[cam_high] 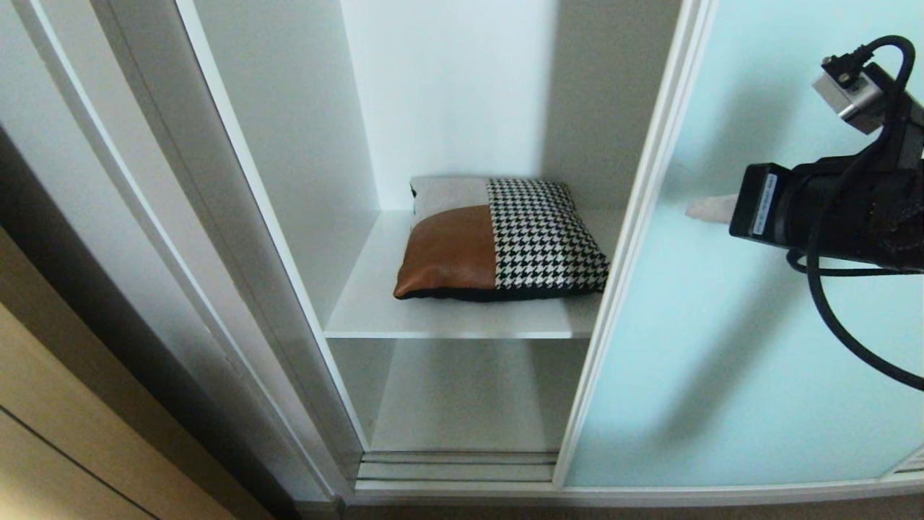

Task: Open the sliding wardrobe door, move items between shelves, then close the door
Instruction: Close the door

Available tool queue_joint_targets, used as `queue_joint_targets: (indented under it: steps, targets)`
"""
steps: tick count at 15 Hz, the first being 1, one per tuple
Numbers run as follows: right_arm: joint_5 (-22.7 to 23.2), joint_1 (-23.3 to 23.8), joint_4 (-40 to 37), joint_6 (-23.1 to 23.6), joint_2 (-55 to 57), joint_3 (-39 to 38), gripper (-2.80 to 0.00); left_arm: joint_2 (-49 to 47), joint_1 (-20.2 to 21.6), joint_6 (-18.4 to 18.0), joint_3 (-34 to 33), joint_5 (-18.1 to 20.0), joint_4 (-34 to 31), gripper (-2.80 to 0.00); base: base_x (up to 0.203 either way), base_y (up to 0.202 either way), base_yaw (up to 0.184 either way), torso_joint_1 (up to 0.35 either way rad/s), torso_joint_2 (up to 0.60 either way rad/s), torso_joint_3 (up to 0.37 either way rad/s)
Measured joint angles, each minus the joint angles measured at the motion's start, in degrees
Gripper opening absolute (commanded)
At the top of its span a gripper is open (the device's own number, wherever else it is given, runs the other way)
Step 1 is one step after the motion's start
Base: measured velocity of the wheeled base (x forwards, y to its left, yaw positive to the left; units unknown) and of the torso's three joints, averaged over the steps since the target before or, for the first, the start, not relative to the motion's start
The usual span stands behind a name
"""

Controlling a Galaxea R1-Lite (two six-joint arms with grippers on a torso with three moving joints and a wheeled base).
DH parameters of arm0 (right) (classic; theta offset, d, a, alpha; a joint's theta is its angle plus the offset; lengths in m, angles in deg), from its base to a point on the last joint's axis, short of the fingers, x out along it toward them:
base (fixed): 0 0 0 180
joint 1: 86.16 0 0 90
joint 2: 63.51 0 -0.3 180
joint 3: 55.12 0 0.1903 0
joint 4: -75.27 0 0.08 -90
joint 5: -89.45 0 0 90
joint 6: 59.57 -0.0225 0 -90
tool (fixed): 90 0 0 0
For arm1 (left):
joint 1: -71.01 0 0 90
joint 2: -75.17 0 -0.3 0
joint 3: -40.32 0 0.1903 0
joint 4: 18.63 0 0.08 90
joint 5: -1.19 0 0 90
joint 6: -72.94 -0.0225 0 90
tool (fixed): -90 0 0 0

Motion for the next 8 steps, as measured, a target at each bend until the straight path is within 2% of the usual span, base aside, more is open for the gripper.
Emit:
queue_joint_targets:
  steps: [2,6,8]
  targets:
    - [-2.4,-2.7,2.1,-0.1,1.6,0.9,-2.80,0.0,0.0,0.0,0.0,0.0,0.0,-2.80,0.000,0.000,0.000,0.000,0.00,0.000]
    - [-3.2,-4.7,5.4,-2.0,4.7,2.4,-2.80,0.0,0.0,0.0,0.0,0.0,0.0,-2.80,0.000,0.000,0.000,0.000,0.00,0.000]
    - [-5.7,-4.8,5.9,-2.9,6.1,3.9,-2.80,0.0,0.0,0.0,0.0,0.0,0.0,-2.80,0.000,0.000,0.000,0.000,0.00,0.000]
